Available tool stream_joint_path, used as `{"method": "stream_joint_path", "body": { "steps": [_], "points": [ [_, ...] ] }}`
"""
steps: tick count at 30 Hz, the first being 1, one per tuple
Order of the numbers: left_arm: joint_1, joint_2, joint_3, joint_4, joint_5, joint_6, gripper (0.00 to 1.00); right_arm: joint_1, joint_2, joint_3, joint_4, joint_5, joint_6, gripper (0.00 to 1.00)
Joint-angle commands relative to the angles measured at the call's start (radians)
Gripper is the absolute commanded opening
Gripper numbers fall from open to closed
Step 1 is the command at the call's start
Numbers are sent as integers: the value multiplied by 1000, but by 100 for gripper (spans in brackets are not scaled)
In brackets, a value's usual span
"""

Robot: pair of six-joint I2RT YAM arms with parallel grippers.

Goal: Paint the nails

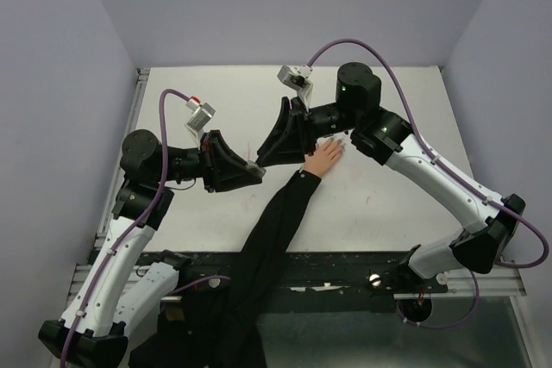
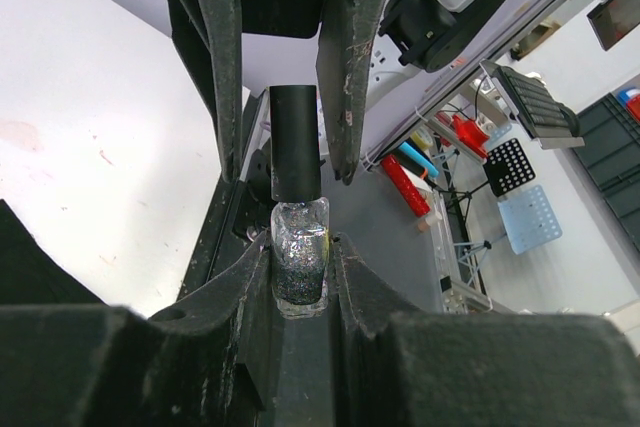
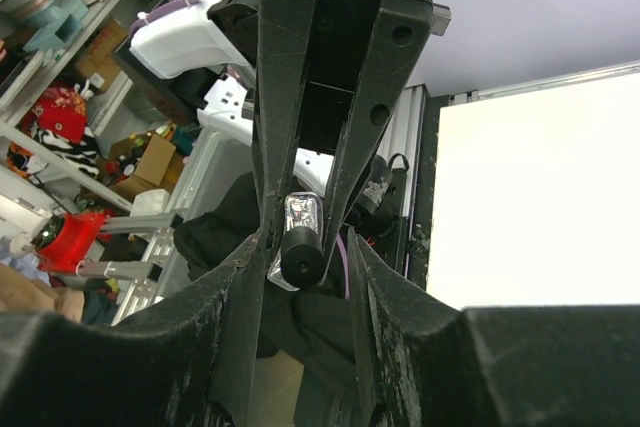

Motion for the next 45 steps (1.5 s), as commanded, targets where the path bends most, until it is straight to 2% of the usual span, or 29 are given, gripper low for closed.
{"method": "stream_joint_path", "body": {
  "steps": [1,4,6,8,14,17,20,23,27,30,32,41,45],
  "points": [
    [7,-8,-8,22,4,-5,0,4,-37,-30,114,31,62,47],
    [5,-11,-6,17,4,1,0,2,-43,-45,166,25,97,46],
    [8,-11,-6,14,2,5,0,2,-40,-48,177,17,106,42],
    [8,-14,-6,12,1,6,0,2,-34,-45,174,11,111,36],
    [13,-19,0,11,-14,11,0,4,-26,-45,130,-1,103,34],
    [16,-18,2,12,-21,12,0,4,-31,-51,117,0,96,30],
    [18,-13,2,11,-22,14,0,4,-32,-48,101,2,88,20],
    [19,-13,0,3,-33,29,0,4,-31,-46,88,17,82,2],
    [21,-13,29,-108,-88,131,0,5,-20,-25,52,66,85,1],
    [21,-14,84,-295,-210,309,0,4,6,4,-14,143,92,1],
    [19,-25,103,-365,-330,394,0,4,27,19,-53,193,106,1],
    [-11,-45,114,-452,-721,638,0,4,135,12,-74,319,255,1],
    [-144,-28,123,-474,-1012,768,0,5,196,-8,-52,359,351,1]
  ]
}}
